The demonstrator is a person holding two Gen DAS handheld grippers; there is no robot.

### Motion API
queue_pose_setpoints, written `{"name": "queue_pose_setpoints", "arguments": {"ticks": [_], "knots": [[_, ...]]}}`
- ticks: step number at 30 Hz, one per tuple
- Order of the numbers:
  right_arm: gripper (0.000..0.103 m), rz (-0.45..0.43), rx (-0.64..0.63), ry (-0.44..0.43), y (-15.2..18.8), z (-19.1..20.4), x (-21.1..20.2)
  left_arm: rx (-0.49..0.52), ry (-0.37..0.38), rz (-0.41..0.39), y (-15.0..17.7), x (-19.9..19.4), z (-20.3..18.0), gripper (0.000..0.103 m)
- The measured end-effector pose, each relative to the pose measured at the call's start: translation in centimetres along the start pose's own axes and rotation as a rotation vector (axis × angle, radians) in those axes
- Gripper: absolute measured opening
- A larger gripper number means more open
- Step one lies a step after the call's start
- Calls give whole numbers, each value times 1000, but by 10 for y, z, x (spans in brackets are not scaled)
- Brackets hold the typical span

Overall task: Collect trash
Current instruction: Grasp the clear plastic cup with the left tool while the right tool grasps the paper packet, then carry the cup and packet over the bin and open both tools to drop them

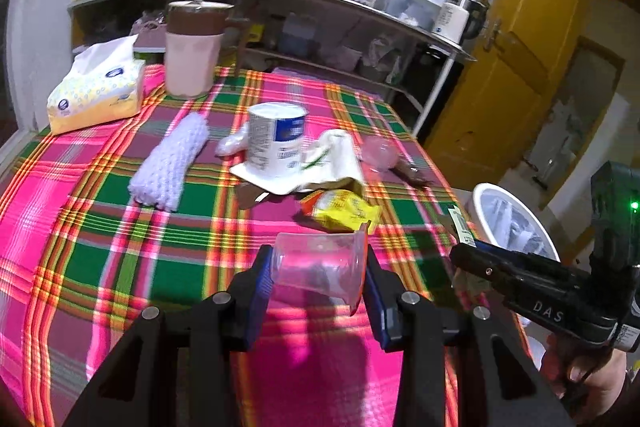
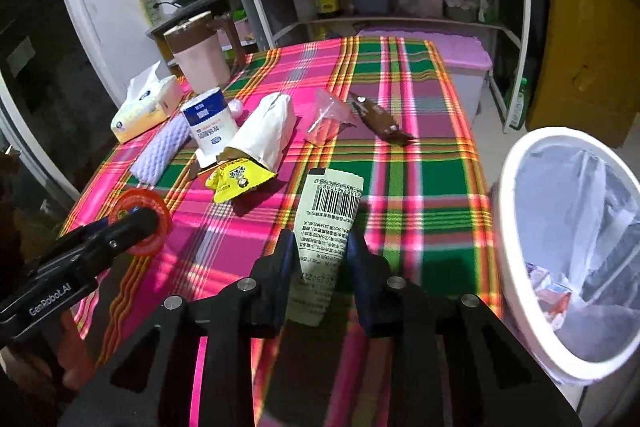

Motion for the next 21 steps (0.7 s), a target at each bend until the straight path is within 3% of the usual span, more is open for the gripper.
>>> {"name": "queue_pose_setpoints", "arguments": {"ticks": [21], "knots": [[28,-96,78,64,23,-62,-77,126,97,12,5,-10,-93,42]]}}
Point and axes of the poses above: each gripper's, at about its wrist camera, not at the fingertips, and x roughly the way its jaws point, z to its left, y to its underside, the point moved 5 cm from there along x, roughly the way its jaws point, and after that the axes turned 4 degrees about x, right-handed, at the moved point
